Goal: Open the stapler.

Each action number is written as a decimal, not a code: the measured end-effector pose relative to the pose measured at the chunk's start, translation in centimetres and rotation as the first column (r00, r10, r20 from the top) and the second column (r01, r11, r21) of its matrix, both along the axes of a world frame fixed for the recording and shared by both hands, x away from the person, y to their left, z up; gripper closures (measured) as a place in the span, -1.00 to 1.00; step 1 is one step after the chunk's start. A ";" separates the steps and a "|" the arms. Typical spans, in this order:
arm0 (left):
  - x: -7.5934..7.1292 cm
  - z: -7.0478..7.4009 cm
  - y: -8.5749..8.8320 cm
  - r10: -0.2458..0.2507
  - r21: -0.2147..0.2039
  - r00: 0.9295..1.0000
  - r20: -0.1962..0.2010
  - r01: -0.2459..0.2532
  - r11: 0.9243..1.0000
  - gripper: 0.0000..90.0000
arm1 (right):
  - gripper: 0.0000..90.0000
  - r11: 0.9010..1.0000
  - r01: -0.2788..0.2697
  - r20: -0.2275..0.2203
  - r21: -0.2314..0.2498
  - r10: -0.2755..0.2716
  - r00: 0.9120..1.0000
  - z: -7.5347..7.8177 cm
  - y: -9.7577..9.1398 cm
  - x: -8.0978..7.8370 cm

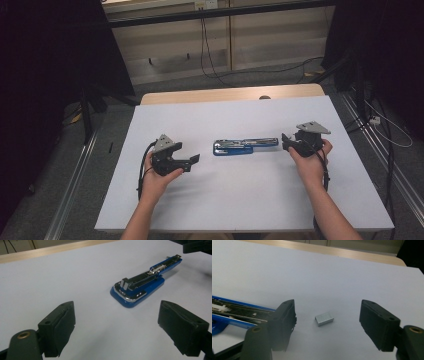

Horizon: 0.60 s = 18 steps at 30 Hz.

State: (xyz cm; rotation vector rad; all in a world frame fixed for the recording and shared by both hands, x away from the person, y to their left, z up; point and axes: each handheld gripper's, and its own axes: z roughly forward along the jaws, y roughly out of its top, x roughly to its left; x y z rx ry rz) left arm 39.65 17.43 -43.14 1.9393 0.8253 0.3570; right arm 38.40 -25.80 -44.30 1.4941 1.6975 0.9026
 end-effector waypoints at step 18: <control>0.0 -0.5 1.0 0.024 -0.035 0.999 -0.024 -0.025 0.999 -0.75 | 0.02 1.000 0.020 -0.122 0.011 -0.019 0.992 -2.1 0.4 1.9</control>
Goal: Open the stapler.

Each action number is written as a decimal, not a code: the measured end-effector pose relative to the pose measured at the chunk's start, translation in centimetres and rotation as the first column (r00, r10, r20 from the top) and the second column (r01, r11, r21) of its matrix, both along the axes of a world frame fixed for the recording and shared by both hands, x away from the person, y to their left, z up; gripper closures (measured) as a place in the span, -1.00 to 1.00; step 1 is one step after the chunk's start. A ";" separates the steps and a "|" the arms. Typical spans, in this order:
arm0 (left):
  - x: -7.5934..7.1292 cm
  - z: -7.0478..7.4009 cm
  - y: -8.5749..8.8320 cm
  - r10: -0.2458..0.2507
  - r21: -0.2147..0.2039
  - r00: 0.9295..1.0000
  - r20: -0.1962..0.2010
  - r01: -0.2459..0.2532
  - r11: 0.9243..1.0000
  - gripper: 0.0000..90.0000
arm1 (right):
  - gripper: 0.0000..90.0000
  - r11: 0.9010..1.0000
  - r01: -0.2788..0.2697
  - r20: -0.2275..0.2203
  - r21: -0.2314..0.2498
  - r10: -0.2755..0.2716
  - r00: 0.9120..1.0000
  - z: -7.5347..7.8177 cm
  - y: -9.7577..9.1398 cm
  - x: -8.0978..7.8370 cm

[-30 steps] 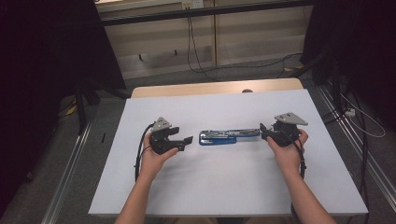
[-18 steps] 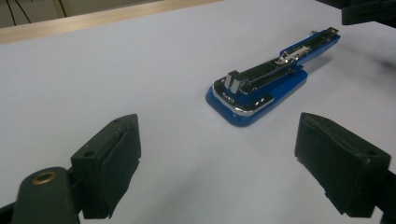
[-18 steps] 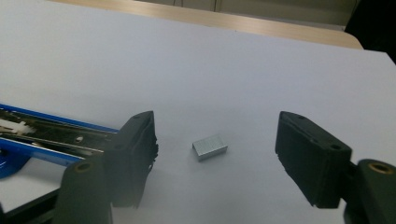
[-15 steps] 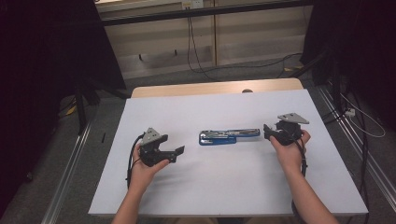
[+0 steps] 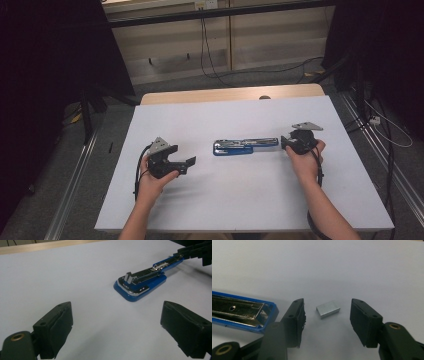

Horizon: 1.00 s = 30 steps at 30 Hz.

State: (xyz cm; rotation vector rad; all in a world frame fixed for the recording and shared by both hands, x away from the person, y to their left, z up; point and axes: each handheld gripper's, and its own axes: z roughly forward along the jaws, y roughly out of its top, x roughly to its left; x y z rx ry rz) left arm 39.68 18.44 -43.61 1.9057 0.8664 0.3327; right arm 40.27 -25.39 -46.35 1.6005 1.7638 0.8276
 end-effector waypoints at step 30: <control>0.0 0.4 0.6 0.011 -0.015 1.000 0.013 -0.010 1.000 -0.75 | 0.48 0.999 0.020 -0.050 0.030 -0.019 0.999 -0.4 -0.2 1.4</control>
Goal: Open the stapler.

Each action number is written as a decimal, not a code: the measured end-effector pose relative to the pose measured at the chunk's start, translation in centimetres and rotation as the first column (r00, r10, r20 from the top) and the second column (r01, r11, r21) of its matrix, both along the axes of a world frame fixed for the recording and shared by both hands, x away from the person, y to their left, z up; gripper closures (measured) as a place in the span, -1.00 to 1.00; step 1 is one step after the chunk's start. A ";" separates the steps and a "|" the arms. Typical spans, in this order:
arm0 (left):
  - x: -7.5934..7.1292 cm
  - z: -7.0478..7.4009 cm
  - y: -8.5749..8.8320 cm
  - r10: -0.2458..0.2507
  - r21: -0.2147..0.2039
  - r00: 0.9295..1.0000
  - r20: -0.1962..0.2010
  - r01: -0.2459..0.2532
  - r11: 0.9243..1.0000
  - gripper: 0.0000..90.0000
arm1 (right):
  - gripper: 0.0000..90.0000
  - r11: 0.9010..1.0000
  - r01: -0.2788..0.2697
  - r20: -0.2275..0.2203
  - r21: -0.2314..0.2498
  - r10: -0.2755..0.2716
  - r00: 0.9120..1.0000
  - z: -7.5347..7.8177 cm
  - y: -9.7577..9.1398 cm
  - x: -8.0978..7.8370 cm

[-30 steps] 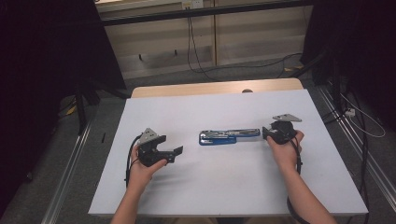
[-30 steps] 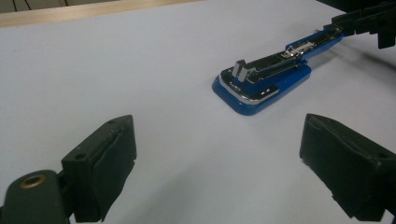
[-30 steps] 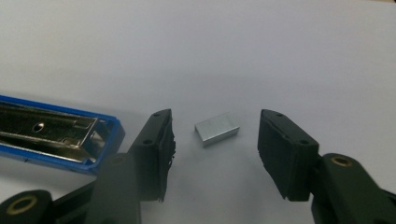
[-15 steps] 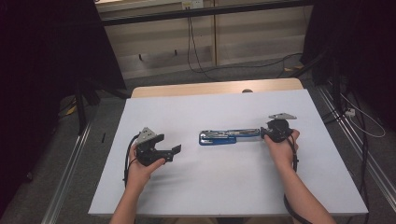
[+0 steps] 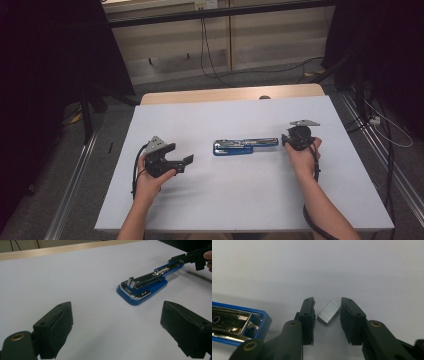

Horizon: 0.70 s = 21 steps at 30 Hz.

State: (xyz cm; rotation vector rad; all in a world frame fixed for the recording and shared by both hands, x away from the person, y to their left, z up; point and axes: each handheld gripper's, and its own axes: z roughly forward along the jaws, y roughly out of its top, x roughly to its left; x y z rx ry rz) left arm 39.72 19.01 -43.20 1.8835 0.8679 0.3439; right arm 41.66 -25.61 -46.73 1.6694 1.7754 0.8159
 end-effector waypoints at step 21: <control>0.0 0.1 -0.2 -0.001 0.011 1.000 0.012 0.001 1.000 -0.75 | 0.52 1.000 -0.028 0.002 -0.006 0.028 1.000 0.0 -1.0 -0.9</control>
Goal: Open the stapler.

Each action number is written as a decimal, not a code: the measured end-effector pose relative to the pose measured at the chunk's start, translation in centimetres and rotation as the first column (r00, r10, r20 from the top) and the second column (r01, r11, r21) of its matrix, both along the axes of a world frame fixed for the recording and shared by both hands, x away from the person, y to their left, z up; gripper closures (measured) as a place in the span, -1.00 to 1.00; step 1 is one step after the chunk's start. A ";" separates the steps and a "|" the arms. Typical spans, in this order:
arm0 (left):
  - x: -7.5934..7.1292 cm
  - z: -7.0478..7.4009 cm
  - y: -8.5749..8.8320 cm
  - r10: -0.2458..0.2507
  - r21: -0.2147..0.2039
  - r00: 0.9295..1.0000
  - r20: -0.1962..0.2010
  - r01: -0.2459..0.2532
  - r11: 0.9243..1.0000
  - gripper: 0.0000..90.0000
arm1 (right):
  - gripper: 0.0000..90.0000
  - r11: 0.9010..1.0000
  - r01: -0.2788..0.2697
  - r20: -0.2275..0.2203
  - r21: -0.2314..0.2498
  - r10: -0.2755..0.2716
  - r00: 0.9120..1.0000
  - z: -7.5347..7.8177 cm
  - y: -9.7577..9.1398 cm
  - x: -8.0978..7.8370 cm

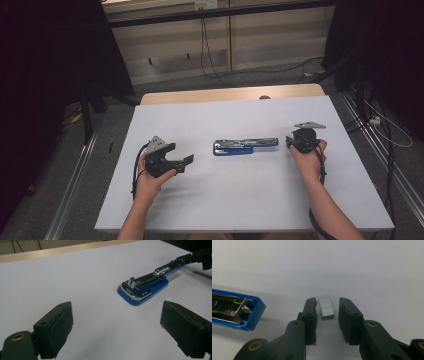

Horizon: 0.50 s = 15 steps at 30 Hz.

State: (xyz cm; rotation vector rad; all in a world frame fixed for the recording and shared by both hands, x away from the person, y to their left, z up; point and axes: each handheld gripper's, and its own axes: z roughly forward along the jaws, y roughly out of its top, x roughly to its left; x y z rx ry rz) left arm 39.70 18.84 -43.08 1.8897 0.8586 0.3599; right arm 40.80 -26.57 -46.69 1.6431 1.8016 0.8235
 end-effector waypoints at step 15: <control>-0.2 0.2 0.2 0.002 0.003 1.000 0.003 -0.002 1.000 -0.75 | 0.77 0.997 -0.083 -0.033 -0.005 0.083 0.996 0.3 -0.3 0.8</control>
